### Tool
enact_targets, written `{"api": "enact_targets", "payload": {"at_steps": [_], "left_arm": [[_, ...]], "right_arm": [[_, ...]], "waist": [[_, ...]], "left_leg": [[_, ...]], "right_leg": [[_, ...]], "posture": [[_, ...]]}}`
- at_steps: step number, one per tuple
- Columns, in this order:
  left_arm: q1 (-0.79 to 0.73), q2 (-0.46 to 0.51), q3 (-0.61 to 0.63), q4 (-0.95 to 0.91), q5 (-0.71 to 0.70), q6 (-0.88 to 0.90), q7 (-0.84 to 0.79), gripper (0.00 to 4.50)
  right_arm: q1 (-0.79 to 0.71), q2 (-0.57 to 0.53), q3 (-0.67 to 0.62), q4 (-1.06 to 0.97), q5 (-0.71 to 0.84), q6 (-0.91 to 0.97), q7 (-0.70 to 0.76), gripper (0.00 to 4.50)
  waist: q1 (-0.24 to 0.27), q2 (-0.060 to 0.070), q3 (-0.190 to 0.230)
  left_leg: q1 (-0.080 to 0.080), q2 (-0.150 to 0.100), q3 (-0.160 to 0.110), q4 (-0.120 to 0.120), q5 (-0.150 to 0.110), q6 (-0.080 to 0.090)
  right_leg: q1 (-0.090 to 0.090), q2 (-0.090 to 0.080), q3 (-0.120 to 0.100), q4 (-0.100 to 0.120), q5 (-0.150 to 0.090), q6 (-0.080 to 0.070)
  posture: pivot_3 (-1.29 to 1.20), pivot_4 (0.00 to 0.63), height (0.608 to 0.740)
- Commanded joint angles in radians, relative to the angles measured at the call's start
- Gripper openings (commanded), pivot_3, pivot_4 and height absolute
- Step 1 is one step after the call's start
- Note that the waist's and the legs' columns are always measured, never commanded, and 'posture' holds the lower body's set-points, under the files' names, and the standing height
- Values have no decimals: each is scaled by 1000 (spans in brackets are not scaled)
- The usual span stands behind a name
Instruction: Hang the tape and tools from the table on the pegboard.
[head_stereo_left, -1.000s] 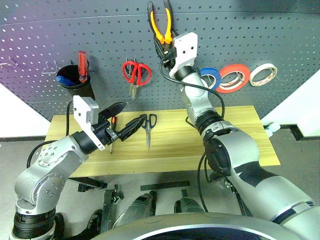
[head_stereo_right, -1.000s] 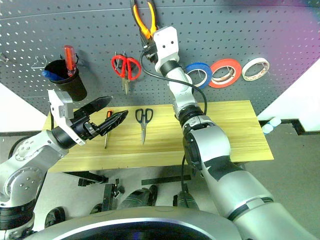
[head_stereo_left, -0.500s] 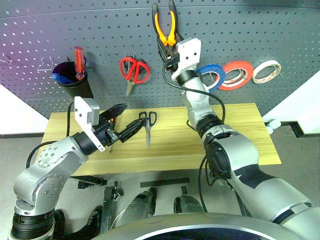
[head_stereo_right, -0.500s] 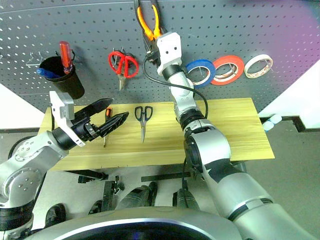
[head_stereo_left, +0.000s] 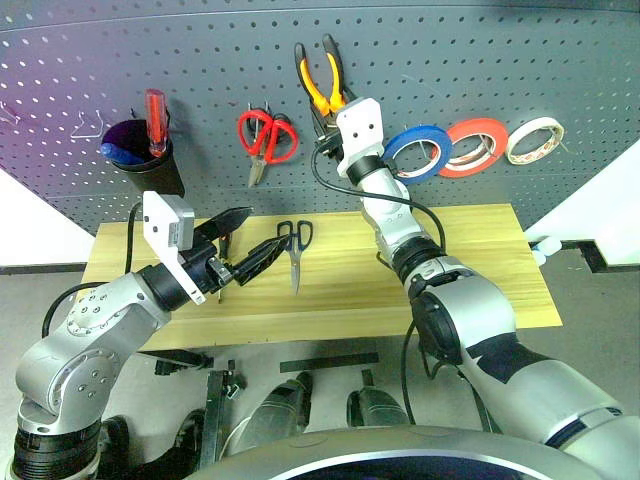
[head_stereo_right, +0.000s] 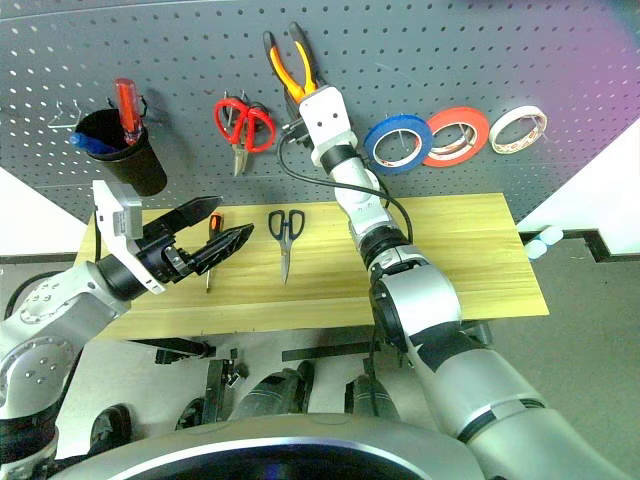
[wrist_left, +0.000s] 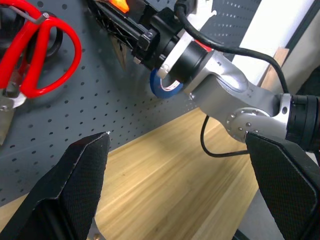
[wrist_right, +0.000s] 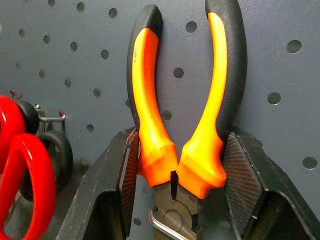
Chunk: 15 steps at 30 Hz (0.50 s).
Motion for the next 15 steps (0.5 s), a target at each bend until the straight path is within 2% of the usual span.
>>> {"api": "enact_targets", "payload": {"at_steps": [1, 10, 11, 12, 15], "left_arm": [[2, 9, 17, -33, -17, -4, -2, 4500], [5, 10, 17, -34, -17, -6, 1, 4500], [6, 10, 18, -35, -17, -6, 1, 4500], [6, 10, 18, -34, -18, -6, 2, 4500], [5, 9, 16, -33, -17, -7, 2, 4500]], "right_arm": [[-2, -10, 4, -28, -7, 18, -33, 2093], [20, -37, -6, -27, 3, 26, -47, 2093], [23, -39, -3, -28, -3, 25, -55, 2756], [27, -37, -11, -29, 10, 23, -41, 2918], [32, -37, -16, -32, 20, 19, -28, 3886]], "waist": [[0, 0, 0], [2, 0, 0], [2, 0, 0], [2, 0, 0], [2, 0, 2]], "left_leg": [[0, 0, 0, 0, 0, 0], [0, 0, 0, 0, 0, 0], [0, 0, 0, 1, 0, 0], [0, 0, 0, 1, 0, 0], [0, 0, 0, 1, 0, 0]], "right_leg": [[0, 0, 0, 0, 0, 0], [0, 0, 0, 0, 0, 0], [0, 0, 0, 0, 0, 0], [0, 0, 0, 0, 0, 0], [1, 0, 0, 0, 1, 0]], "posture": [[187, 281, 740], [187, 284, 740], [186, 283, 740], [184, 283, 740], [181, 284, 740]]}}
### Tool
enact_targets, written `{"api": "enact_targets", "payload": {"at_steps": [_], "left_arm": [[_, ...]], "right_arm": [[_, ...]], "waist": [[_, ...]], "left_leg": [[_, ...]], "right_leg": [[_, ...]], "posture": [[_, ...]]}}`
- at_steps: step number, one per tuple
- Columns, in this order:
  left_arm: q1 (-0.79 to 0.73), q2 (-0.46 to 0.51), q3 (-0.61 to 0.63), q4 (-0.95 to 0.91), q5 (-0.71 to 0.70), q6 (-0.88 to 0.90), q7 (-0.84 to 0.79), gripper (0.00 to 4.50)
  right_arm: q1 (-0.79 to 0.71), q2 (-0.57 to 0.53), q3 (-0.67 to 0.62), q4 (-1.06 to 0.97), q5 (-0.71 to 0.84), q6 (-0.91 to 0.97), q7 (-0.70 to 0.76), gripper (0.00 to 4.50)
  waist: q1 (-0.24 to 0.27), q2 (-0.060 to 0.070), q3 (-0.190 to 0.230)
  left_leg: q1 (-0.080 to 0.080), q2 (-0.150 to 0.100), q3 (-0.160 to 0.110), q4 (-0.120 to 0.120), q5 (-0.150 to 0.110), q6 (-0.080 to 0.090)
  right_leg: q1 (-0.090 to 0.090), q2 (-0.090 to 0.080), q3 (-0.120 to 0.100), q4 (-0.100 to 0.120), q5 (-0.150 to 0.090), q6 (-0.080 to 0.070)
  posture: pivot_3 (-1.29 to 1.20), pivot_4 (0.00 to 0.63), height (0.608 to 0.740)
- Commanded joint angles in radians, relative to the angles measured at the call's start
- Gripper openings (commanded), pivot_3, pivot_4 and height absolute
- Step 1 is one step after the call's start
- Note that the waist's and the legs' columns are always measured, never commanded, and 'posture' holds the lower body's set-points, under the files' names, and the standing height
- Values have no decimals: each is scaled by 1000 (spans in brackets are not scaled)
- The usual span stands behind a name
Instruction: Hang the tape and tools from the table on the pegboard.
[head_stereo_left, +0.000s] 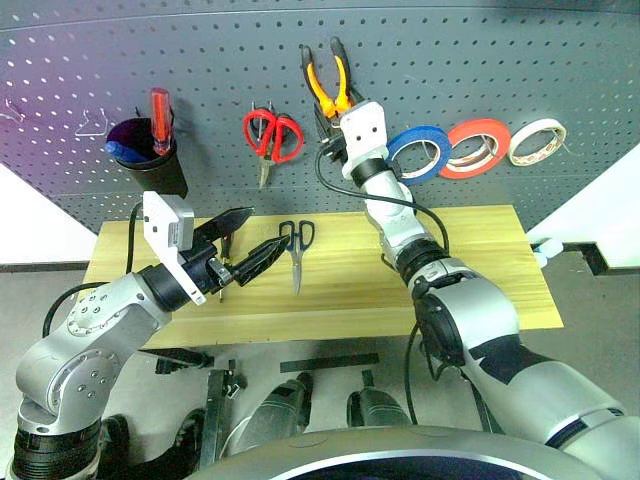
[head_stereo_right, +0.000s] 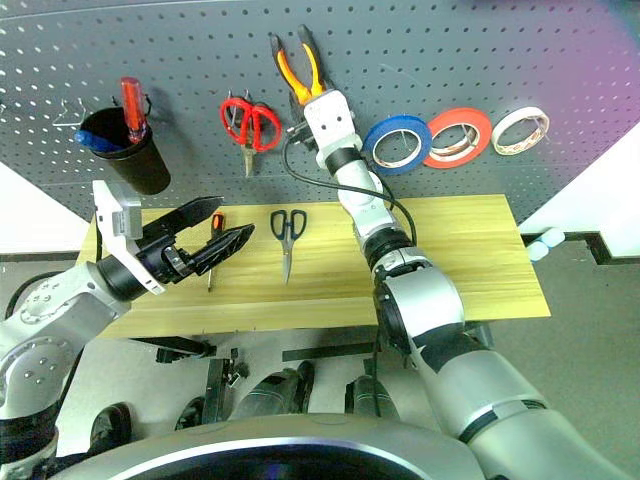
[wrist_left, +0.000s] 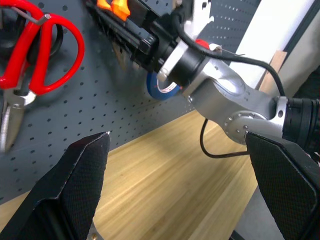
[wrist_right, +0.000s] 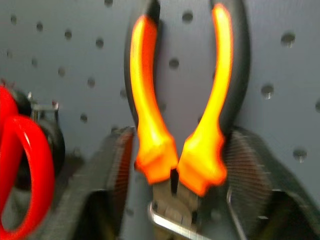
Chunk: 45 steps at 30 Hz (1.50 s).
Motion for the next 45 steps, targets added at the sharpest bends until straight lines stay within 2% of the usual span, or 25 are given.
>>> {"api": "enact_targets", "payload": {"at_steps": [1, 2, 13, 18, 24, 29, 36, 45], "left_arm": [[0, 8, 13, -33, -7, -7, 1, 4500], [-1, 7, 11, -32, -6, -7, 0, 4500], [-2, 3, 5, -28, -4, -11, -4, 4500], [-1, -2, 1, -27, -1, -14, -4, 4500], [3, -8, 0, -30, 6, -21, -5, 4500], [6, -9, -1, -23, 10, -27, -12, 4500], [-33, -7, -15, 24, 27, -33, -44, 4500], [-59, -10, -18, 56, 49, -35, -73, 4500]], "right_arm": [[-10, -18, -25, -23, 28, 9, 0, 4227], [-9, -21, -21, -25, 21, 7, -6, 4492], [-12, -27, -13, -31, 8, 1, -36, 4492], [-3, -26, -26, -42, 28, -15, -6, 4492], [68, -54, -26, -116, 31, -56, -10, 4492], [143, -52, -47, -232, 117, -61, 77, 4492], [270, 6, -33, -474, 302, -16, 313, 4492], [394, 15, -5, -699, 352, 67, 397, 4492]], "waist": [[-1, 0, 2], [-2, 0, 4], [-1, 0, 4], [-1, 0, 4], [0, 0, 4], [0, -1, 5], [-6, 0, 7], [-4, 1, 7]], "left_leg": [[0, 0, 0, 0, 0, 0], [0, 0, 0, 0, 1, 0], [0, 0, 0, 0, 2, -1], [0, 0, 0, 0, 2, -1], [0, 0, 0, -1, 2, -1], [-1, 0, -1, -3, 2, 0], [-1, 0, -1, -3, 2, 0], [-1, 1, -1, -3, 1, 1]], "right_leg": [[0, 0, 0, 0, 0, 0], [0, 0, 0, 0, 1, 0], [0, 0, -1, 1, 1, -1], [-1, 0, -1, 1, 1, -1], [-1, 0, -1, 0, 1, -1], [0, 0, -1, -2, 1, -1], [1, 0, -2, -3, 1, -1], [0, 0, -2, -3, 1, -1]], "posture": [[179, 284, 740], [179, 283, 740], [174, 276, 740], [171, 274, 740], [171, 270, 740], [151, 272, 740], [115, 276, 740], [101, 282, 740]]}}
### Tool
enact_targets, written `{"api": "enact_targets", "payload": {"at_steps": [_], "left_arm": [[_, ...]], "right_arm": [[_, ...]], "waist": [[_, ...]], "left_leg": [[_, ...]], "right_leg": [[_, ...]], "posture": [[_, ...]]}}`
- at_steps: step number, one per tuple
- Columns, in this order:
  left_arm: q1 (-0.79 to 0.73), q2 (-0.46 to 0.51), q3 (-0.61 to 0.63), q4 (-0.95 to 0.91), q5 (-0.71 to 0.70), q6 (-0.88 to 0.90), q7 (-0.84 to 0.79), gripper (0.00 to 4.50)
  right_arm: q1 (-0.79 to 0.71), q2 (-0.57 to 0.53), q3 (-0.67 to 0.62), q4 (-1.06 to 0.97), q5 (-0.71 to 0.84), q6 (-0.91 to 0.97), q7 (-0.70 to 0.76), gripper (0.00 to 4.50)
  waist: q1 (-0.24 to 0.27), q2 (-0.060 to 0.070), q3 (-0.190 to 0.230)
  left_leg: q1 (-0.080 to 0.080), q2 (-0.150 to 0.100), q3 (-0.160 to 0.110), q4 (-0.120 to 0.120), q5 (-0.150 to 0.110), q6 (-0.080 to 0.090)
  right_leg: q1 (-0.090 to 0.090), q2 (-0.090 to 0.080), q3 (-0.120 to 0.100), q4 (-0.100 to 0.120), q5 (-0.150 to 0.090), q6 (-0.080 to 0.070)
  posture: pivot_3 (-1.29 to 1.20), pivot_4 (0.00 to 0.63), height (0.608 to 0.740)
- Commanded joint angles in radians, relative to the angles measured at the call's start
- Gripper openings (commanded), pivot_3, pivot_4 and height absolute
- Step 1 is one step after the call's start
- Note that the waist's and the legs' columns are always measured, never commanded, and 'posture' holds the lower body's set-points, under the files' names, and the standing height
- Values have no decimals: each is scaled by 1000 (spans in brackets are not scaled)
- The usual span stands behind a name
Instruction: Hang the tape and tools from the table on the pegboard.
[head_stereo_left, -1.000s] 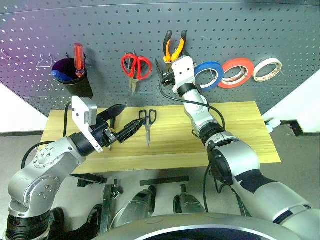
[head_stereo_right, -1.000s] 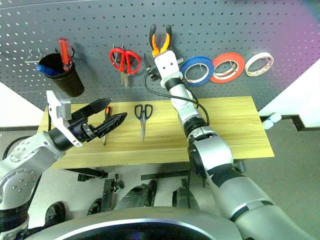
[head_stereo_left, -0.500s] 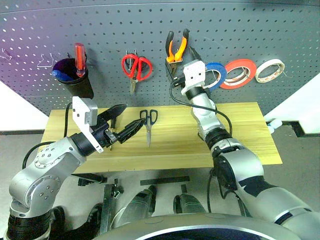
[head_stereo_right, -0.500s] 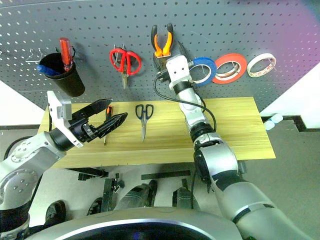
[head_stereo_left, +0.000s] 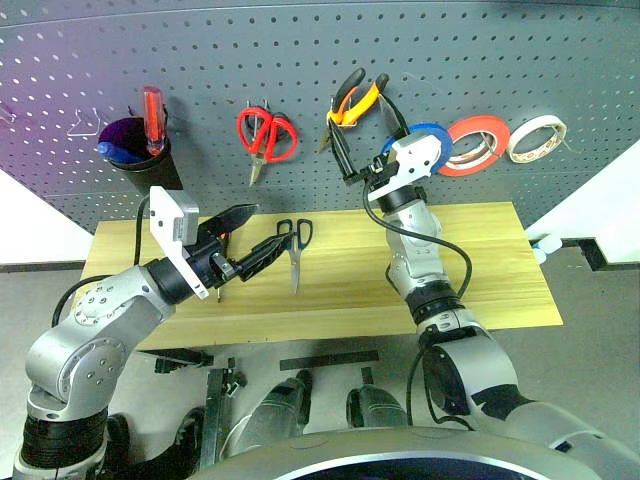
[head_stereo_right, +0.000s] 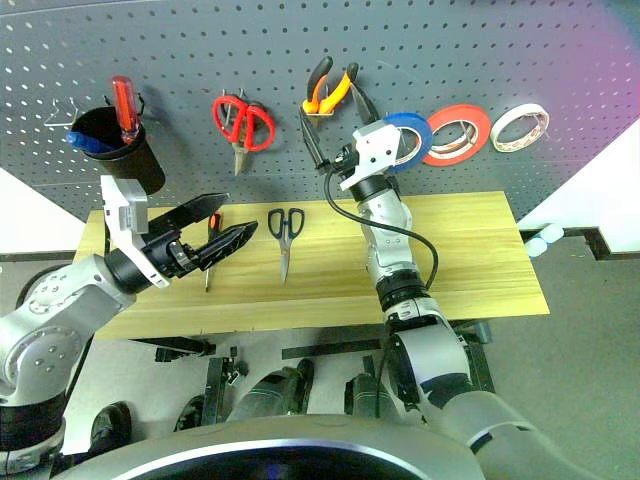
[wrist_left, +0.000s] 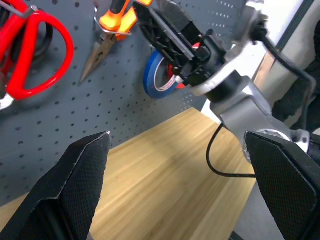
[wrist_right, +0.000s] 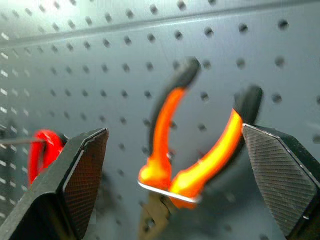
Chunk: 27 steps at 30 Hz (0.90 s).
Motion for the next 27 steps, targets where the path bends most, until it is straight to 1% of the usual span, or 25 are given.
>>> {"api": "enact_targets", "payload": {"at_steps": [1, 7, 9, 10, 12, 13, 15, 17, 19, 21, 22, 23, 25, 27], "left_arm": [[-4, -1, 7, -12, 9, -24, -16, 4500], [-9, -19, -6, 13, 42, -48, -35, 4500], [-18, -29, -14, 34, 61, -63, -43, 4500], [-23, -34, -18, 48, 73, -72, -49, 4500], [-36, -50, -30, 85, 106, -101, -61, 4500], [-41, -56, -38, 104, 123, -113, -67, 4500], [-59, -82, -55, 146, 161, -150, -71, 4500], [-77, -103, -79, 190, 218, -185, -64, 4500], [-89, -125, -94, 230, 255, -211, -62, 4500], [-96, -140, -109, 270, 309, -235, -44, 4500], [-98, -152, -113, 286, 334, -248, -29, 4500], [-100, -163, -118, 302, 343, -236, -9, 4500], [-100, -180, -129, 326, 383, -236, 26, 4500], [-99, -193, -133, 334, 403, -199, 66, 4500]], "right_arm": [[69, -7, 14, -160, 25, 47, 26, 4492], [261, -82, 49, -458, 32, 233, 69, 4492], [321, -124, 47, -549, 62, 363, 83, 4492], [345, -151, 52, -588, 82, 464, 97, 4492], [381, -227, 62, -648, 52, 574, 121, 4492], [393, -252, 60, -681, 76, 640, 136, 4492], [403, -307, 43, -741, 157, 782, 185, 4492], [405, -373, 41, -768, 167, 879, 224, 4492], [405, -426, 28, -802, 268, 1021, 303, 4492], [397, -496, 56, -819, 252, 1096, 350, 4492], [398, -527, 71, -840, 259, 1116, 393, 4492], [385, -553, 80, -851, 278, 1179, 416, 4492], [359, -577, 84, -859, 298, 1249, 437, 4492], [330, -609, 85, -857, 323, 1318, 480, 4492]], "waist": [[1, 0, 0], [3, 0, 0], [2, 0, 0], [1, 0, 0], [1, 1, 1], [1, 0, 2], [-2, 2, 3], [-7, 2, 3], [-12, 2, 4], [-24, 2, 4], [-28, 2, 4], [-30, 2, 5], [-35, 0, 7], [-41, -3, 12]], "left_leg": [[0, 0, 0, 0, 0, 0], [-1, 0, 0, 0, -1, 1], [-1, 0, 0, 0, -1, 1], [-1, 0, 0, 0, -1, 1], [-1, 0, 0, 0, -3, 5], [-2, 0, 0, 0, -4, 5], [-3, 1, 0, 0, -4, 7], [-7, 1, 0, 1, -5, 8], [-10, 1, 0, 3, -5, 8], [-12, 2, 0, 4, -3, 6], [-13, 2, 0, 4, -4, 7], [-14, 2, 0, 4, -5, 8], [-14, 2, 0, 5, -5, 9], [-15, 2, 0, 5, -6, 10]], "right_leg": [[0, 0, 0, 0, 0, 0], [0, 0, 0, -1, 0, 0], [0, 0, 0, -1, 0, 0], [0, 0, 0, -1, 0, 0], [0, 0, 0, -2, 0, 0], [-1, 0, 0, -2, 0, 0], [-1, 0, 0, -3, 0, 0], [-1, 0, 0, -3, 0, 0], [-3, 0, -1, -4, 0, 0], [-3, 0, -2, -8, 0, 0], [-2, 0, -3, -10, 0, 0], [-2, 0, -3, -11, 0, 1], [-2, 0, -3, -14, 1, 1], [-1, 0, -3, -14, 1, 1]], "posture": [[101, 281, 740], [69, 285, 740], [54, 288, 740], [39, 291, 740], [12, 294, 740], [6, 293, 740], [-11, 296, 740], [-34, 296, 740], [-46, 298, 740], [-56, 301, 740], [-59, 304, 740], [-62, 306, 740], [-66, 310, 740], [-61, 317, 740]]}}
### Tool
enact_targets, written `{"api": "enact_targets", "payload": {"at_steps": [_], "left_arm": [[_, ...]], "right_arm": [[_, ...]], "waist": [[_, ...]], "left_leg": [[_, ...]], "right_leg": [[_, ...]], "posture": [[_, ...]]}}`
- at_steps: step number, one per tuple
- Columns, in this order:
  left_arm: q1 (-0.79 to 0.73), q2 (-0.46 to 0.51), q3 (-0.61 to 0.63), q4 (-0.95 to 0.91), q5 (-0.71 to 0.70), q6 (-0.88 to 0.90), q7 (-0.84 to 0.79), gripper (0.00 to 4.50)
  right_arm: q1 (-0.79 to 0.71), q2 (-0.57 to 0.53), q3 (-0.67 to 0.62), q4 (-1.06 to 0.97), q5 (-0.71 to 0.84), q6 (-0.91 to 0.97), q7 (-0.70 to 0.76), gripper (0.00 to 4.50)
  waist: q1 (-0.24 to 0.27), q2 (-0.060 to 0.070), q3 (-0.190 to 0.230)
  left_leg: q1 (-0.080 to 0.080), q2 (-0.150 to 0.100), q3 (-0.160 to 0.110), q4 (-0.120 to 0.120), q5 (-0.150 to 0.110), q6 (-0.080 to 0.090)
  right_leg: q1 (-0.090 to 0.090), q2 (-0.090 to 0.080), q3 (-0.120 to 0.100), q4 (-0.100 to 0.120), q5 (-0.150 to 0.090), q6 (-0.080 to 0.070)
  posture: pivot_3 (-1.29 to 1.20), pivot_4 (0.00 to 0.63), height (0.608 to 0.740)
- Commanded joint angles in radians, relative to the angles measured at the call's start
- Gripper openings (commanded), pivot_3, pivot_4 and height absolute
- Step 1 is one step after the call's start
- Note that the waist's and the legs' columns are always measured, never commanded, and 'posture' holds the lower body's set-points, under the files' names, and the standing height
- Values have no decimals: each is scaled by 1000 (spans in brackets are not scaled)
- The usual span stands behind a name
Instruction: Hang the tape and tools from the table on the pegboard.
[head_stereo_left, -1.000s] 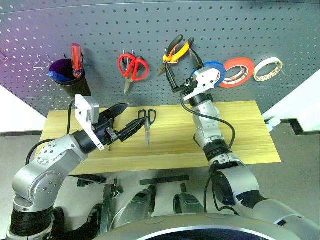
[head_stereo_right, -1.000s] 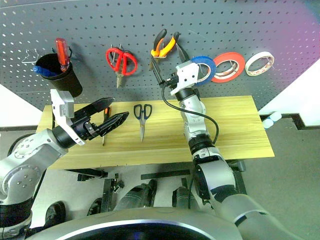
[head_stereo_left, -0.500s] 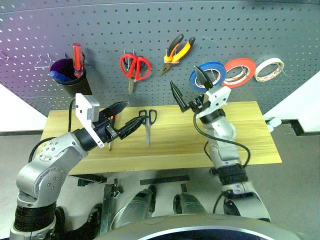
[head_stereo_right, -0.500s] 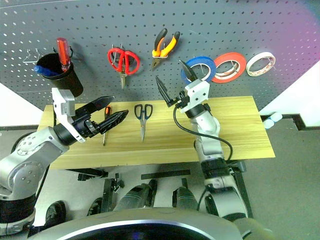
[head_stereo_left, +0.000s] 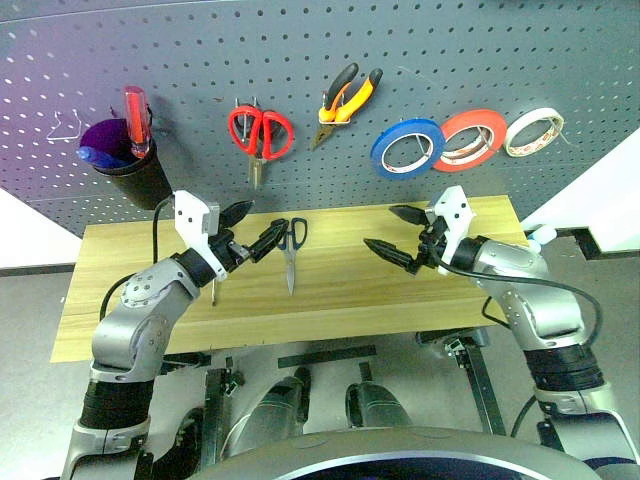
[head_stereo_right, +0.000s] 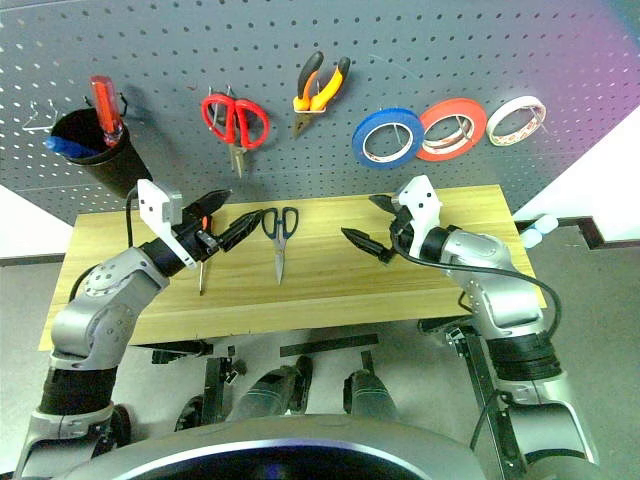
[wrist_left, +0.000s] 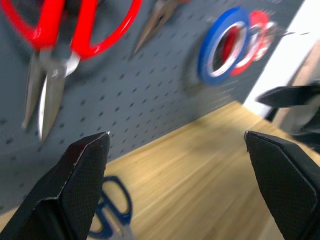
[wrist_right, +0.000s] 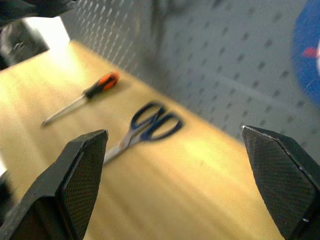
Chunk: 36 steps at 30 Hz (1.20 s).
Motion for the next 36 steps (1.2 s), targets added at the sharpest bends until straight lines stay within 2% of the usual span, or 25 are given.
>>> {"api": "enact_targets", "payload": {"at_steps": [1, 3, 9, 13, 17, 20, 26, 36], "left_arm": [[0, -20, 2, -3, 33, 35, 69, 4500], [-1, -26, -1, -14, 24, 99, 94, 4500], [-7, -51, 0, -75, 66, 265, 253, 4500], [-33, -123, 2, -67, 95, 347, 372, 4500], [-57, -153, -12, -37, 120, 399, 404, 4500], [-72, -189, -2, -22, 97, 437, 402, 4500], [-111, -226, -25, 71, 142, 500, 440, 4500], [-175, -254, -70, 159, 227, 473, 449, 4500]], "right_arm": [[-54, -41, -2, -41, 33, 70, 59, 4492], [-92, -34, -18, -6, 57, 131, 61, 4492], [-102, -39, 18, -9, 19, 116, 89, 4492], [-132, -74, 12, 9, 44, 136, 179, 4492], [-130, -131, 6, -19, 58, 140, 256, 4492], [-134, -175, -44, -39, 121, 170, 318, 4492], [-90, -277, -179, -66, 190, 80, 452, 4492], [-40, -305, -222, -105, 202, 57, 444, 4492]], "waist": [[-4, -4, 4], [-6, -4, 7], [-8, -9, 24], [-7, -10, 33], [-3, -11, 37], [-2, -10, 39], [-6, -10, 47], [-16, -10, 49]], "left_leg": [[0, 0, 0, 0, 0, 0], [-1, 1, 0, 0, 0, 0], [-1, 0, 0, 2, -1, 1], [-1, 0, 0, 3, -1, 2], [-2, 0, 0, 6, -1, 2], [-4, 0, 0, 10, -3, 4], [-8, 0, 1, 17, -5, 7], [-9, 0, 2, 19, -5, 7]], "right_leg": [[0, 0, 0, 0, 0, 0], [0, 0, -1, 0, 0, 0], [1, 0, -1, 0, 1, 1], [1, 0, -1, 0, 1, 2], [1, 0, -1, 1, 2, 3], [2, 0, -2, 1, 2, 4], [1, 0, -2, 1, 4, 9], [1, 0, -2, 1, 5, 10]], "posture": [[-59, 318, 740], [-53, 327, 740], [-39, 349, 740], [-45, 354, 740], [-64, 359, 740], [-86, 359, 740], [-131, 358, 740], [-174, 371, 740]]}}
